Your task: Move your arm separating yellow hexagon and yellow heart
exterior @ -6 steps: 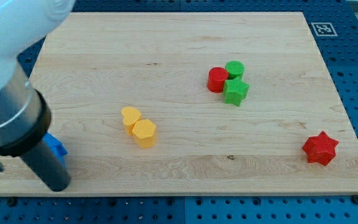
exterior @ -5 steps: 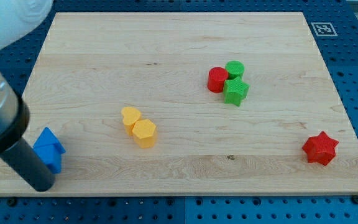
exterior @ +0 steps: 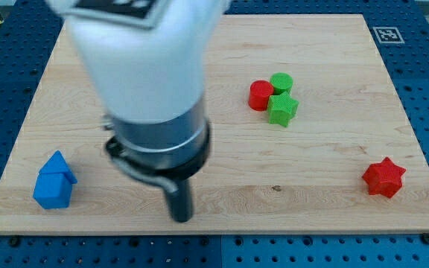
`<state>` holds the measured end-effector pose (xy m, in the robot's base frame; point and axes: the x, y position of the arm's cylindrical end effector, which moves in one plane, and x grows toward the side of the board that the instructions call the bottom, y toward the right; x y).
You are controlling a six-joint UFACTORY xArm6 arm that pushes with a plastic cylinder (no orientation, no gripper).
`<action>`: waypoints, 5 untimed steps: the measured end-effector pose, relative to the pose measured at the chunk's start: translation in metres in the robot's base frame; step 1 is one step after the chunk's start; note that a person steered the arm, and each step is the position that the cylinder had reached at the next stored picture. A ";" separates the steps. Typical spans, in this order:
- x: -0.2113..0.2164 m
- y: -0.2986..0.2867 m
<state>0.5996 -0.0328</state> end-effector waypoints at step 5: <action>-0.081 -0.010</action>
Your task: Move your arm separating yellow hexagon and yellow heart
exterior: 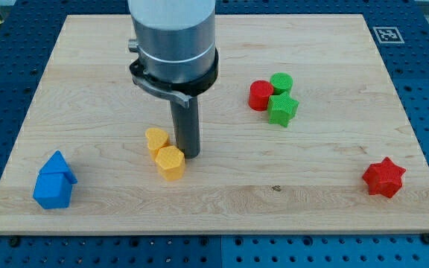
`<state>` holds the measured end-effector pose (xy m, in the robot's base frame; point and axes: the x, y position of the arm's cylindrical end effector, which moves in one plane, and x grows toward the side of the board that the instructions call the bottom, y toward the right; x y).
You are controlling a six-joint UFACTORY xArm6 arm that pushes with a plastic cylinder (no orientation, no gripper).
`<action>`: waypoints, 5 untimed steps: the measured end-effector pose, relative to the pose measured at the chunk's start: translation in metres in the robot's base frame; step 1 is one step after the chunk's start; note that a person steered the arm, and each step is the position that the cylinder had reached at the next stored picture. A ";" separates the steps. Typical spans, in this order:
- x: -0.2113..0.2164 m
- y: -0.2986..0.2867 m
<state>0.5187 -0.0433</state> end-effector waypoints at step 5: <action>0.001 0.006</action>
